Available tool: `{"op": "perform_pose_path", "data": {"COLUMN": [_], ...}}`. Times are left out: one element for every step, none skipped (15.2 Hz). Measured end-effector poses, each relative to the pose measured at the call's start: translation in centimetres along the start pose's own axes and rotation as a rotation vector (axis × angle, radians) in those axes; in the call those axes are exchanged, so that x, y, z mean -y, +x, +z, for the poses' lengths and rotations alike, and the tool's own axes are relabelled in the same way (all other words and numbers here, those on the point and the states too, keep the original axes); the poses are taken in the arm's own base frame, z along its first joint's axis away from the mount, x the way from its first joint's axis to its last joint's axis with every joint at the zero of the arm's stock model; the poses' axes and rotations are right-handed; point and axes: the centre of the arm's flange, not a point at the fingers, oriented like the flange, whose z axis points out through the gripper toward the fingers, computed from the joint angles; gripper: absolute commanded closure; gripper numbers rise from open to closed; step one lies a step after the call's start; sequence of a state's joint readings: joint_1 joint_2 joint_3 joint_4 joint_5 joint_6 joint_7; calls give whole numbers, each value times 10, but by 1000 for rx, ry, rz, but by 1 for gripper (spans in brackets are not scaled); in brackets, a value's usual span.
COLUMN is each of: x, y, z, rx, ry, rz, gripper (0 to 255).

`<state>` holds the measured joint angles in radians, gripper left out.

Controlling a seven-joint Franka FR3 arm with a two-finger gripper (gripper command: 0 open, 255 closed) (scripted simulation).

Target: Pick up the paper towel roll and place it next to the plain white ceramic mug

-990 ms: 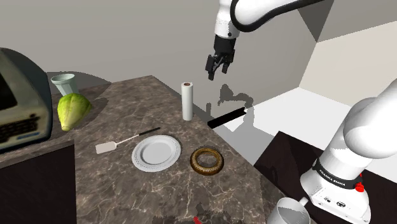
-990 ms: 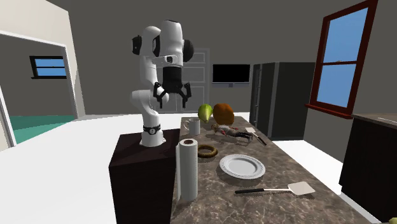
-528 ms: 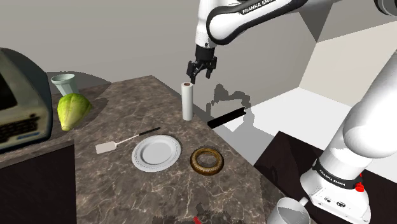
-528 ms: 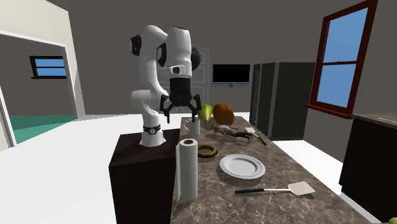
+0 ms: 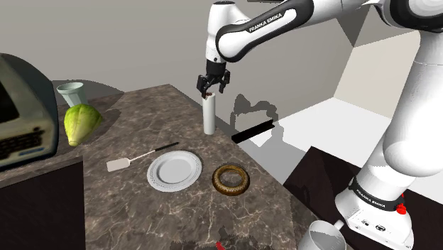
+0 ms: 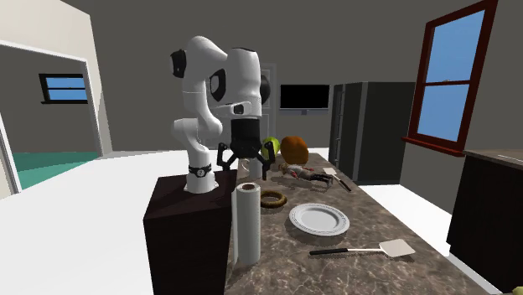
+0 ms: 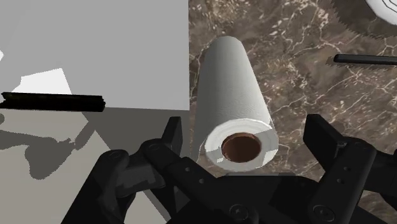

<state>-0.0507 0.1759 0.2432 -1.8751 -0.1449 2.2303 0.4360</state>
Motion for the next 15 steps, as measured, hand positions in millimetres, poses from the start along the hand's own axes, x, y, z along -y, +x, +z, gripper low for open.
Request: {"op": "perform_pose_path", "data": {"x": [0, 1, 1, 1, 0, 0, 1, 1, 1, 1, 1, 1, 1, 1, 1], "y": [0, 1, 2, 2, 2, 2, 2, 2, 2, 2, 2, 2, 2, 2, 2], "z": [5, 11, 17, 20, 22, 23, 24, 24, 24, 24, 25, 24, 24, 24, 24], "rx": [0, 0, 0, 0, 0, 0, 0, -1, -1, -1, -1, -2, -1, -1, -1], "ry": [0, 0, 0, 0, 0, 0, 0, 0, 0, 0, 0, 1, 0, 0, 0], "rz": [0, 1, 1, 1, 1, 1, 1, 1, 1, 1, 1, 1, 1, 1, 1], "gripper": [0, 0, 0, 0, 0, 0, 0, 0, 0, 0, 255, 255, 255, 255, 255]}}
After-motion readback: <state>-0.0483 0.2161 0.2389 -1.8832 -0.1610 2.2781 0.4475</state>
